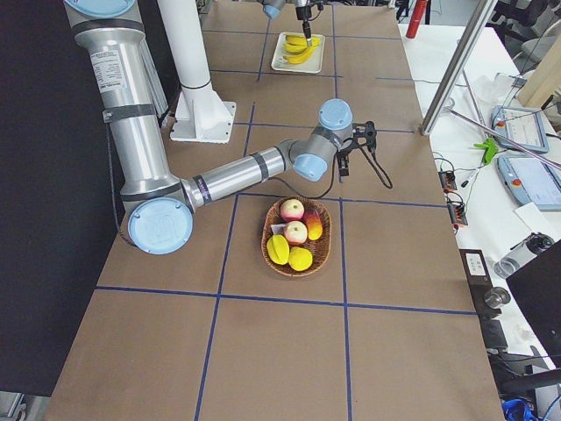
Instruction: Transfer all bananas from basket to plate
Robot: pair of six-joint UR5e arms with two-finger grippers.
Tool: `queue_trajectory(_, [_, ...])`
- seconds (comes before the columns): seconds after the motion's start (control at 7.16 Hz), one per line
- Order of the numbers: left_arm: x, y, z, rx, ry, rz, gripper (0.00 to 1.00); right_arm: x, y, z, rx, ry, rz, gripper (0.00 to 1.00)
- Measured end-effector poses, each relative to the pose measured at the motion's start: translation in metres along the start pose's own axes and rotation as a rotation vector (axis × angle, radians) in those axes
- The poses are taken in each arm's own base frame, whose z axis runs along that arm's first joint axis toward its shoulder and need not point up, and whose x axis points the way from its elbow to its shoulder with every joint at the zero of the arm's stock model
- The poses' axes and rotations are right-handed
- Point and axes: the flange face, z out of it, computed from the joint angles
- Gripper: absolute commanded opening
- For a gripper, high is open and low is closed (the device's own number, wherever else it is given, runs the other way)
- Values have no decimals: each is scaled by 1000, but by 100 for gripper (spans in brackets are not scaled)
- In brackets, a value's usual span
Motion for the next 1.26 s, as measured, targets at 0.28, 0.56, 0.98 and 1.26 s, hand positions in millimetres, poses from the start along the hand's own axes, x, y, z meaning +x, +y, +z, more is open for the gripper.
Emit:
queue_trajectory(0.28, [-14, 6, 7, 18, -46, 8, 0, 4, 1, 0, -1, 9, -10, 100])
queue_trajectory(0.56, [-13, 8, 13, 14, -54, 12, 0, 5, 1, 1, -4, 11, -10, 100])
queue_trajectory(0.98, [-1, 1, 23, 22, -79, 8, 93, 5, 2, 2, -3, 12, -12, 100])
queue_trajectory(1.26, [2, 2, 28, 26, -87, 11, 100, 4, 2, 2, -4, 12, -12, 100])
